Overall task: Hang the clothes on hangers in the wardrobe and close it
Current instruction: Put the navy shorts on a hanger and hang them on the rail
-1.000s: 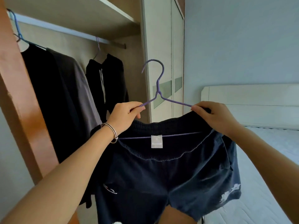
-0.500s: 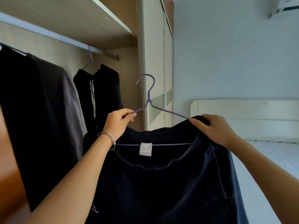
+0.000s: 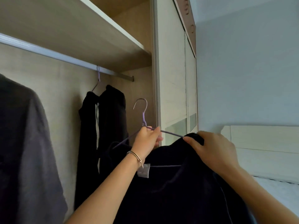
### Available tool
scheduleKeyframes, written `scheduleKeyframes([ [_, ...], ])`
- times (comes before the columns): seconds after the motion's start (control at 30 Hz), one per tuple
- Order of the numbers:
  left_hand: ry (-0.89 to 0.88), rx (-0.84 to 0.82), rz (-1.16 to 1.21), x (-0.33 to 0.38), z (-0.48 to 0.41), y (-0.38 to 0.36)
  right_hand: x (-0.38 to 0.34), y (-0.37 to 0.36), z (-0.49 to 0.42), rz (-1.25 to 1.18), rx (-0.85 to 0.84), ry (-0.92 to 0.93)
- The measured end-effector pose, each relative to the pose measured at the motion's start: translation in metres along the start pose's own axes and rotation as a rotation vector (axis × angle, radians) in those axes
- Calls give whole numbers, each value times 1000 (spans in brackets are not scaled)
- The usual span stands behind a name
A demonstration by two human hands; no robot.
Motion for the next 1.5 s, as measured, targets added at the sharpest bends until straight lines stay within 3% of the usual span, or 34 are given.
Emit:
scheduleKeyframes([
  [0.1, 25, 236, 370, -4, -34, 6, -3, -18, -35, -140, -201, 106],
  [0.27, -4, 463, 243, -19, -68, 49, -17, -55, -84, -506, -726, 284],
  [0.43, 1, 525, 101, -17, -86, 101, -39, -105, -103, -798, -884, 328],
  [0.57, -14, 583, -52, 1, -96, 143, -82, -126, -115, -974, -856, 346],
  [0.83, -7, 636, -461, 31, -123, 223, -168, -155, -136, -1268, -657, 204],
  [1.03, 124, 596, -329, 32, -158, 236, -192, -172, -168, -1308, -601, 135],
  [1.2, 22, 657, -315, 35, -203, 229, -194, -182, -213, -1306, -509, 120],
  [1.33, -53, 578, -334, 46, -237, 209, -189, -194, -249, -1272, -393, 145],
  [1.5, -46, 565, -312, 54, -276, 199, -186, -207, -287, -1275, -388, 186],
])
Point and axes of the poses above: each hand's wrist, its own z-axis away from the middle knuckle, its own y-axis out of the back of the hand, x = y × z, the point moved 1 cm from there along -z, towards the middle knuckle, and after that the axes turned 11 degrees about -z, right-handed, at the moved point
